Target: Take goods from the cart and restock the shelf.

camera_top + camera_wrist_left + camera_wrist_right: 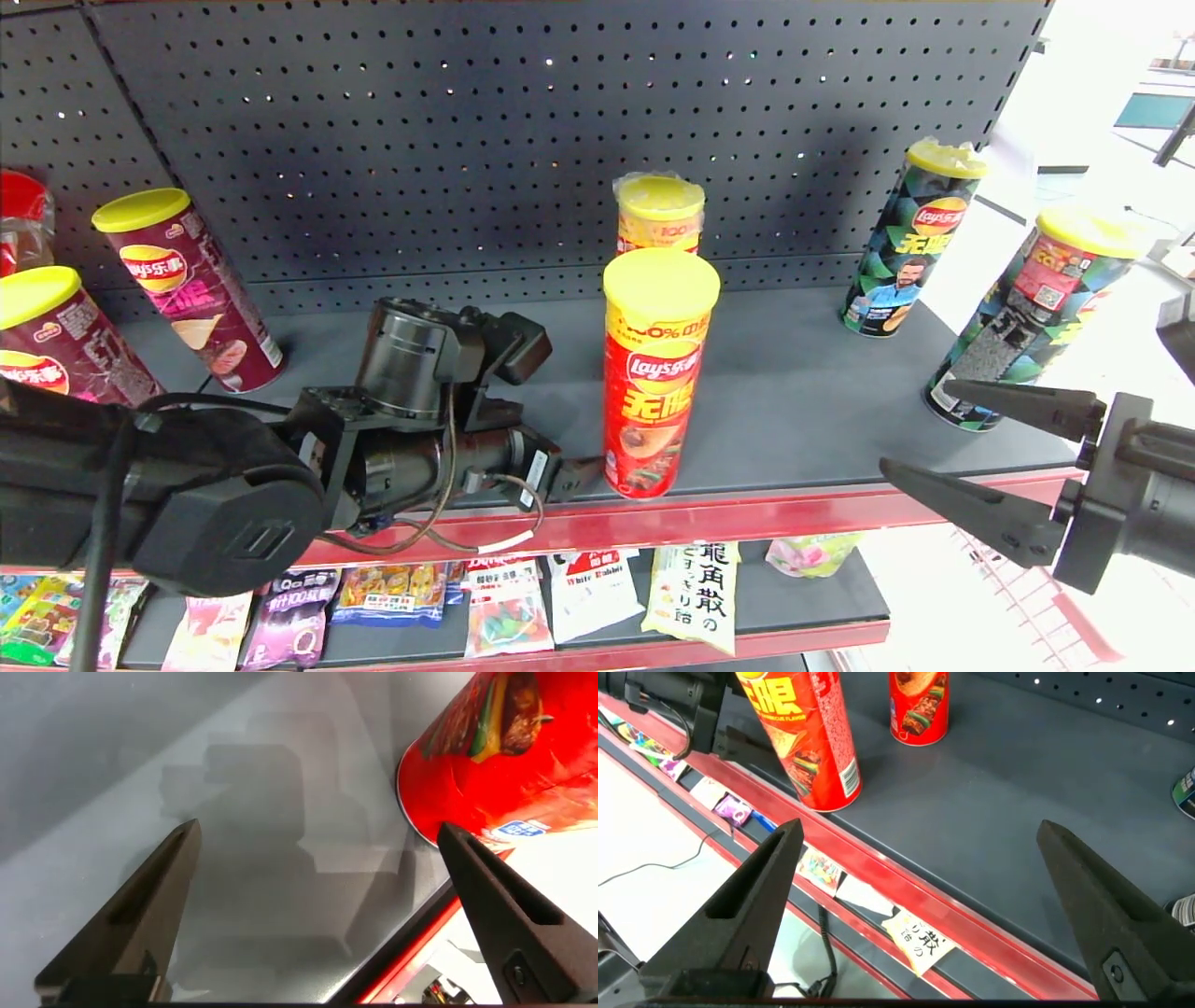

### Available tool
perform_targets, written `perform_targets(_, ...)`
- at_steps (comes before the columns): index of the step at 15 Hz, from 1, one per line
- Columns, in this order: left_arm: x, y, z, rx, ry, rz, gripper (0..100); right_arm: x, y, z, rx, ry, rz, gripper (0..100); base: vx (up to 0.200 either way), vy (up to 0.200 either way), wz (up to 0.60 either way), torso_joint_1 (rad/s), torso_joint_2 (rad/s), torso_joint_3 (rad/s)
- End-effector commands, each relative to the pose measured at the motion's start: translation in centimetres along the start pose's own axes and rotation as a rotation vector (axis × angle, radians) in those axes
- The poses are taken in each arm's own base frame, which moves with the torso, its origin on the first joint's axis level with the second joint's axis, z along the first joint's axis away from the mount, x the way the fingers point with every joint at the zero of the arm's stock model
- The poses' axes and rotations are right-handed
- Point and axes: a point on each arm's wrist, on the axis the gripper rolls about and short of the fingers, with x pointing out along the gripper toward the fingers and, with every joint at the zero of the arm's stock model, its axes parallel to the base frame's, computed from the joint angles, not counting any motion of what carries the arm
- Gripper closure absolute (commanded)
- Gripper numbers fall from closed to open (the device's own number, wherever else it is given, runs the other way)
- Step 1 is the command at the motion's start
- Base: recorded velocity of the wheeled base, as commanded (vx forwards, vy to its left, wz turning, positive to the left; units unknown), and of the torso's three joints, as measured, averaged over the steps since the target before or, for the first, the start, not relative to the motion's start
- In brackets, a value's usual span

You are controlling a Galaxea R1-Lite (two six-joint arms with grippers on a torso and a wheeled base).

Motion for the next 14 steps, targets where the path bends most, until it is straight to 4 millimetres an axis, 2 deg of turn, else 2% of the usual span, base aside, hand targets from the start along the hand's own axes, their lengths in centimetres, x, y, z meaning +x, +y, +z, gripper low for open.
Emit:
perform_targets(1,0.1,0.0,-0.1,0.000,0.003,0.000,0,0.0,0.0,-0.1,0.000,0.003,0.001,0,0.000,0.000,0.00,0.000,0.00,0.000)
perform_targets(9,-0.2,0.0,0.0,0.001,-0.003,0.015,0,-0.3,0.1,-0.3,0.000,0.004,0.001,0,0.000,0.000,0.00,0.000,0.00,0.000)
perform_targets(12,-2.9,0.1,-0.6,-0.006,-0.017,0.051,0,-1.4,0.5,-1.1,-0.003,0.000,0.004,0,0.000,0.000,0.00,0.000,0.00,0.000)
perform_targets(14,-7.6,0.1,-2.8,-0.014,-0.029,0.074,0,-3.2,1.0,-2.8,-0.004,0.001,0.009,0,0.000,0.000,0.00,0.000,0.00,0.000)
